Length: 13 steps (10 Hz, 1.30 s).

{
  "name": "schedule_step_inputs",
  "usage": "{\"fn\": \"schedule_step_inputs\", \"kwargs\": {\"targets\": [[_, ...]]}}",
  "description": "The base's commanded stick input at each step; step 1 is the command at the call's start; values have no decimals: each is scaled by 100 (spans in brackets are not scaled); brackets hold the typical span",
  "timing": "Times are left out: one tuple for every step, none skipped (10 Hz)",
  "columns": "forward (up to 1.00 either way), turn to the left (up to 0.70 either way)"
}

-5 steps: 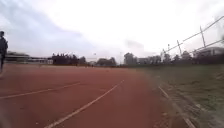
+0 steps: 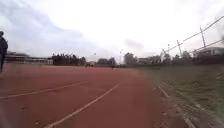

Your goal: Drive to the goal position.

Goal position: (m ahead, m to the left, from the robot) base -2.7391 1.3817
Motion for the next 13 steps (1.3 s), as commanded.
{"fn": "schedule_step_inputs", "kwargs": {"targets": [[0,23],[0,57],[0,70],[0,70],[0,70],[0,70],[0,70],[0,70],[0,70],[0,70],[0,70],[0,70],[0,70]]}}
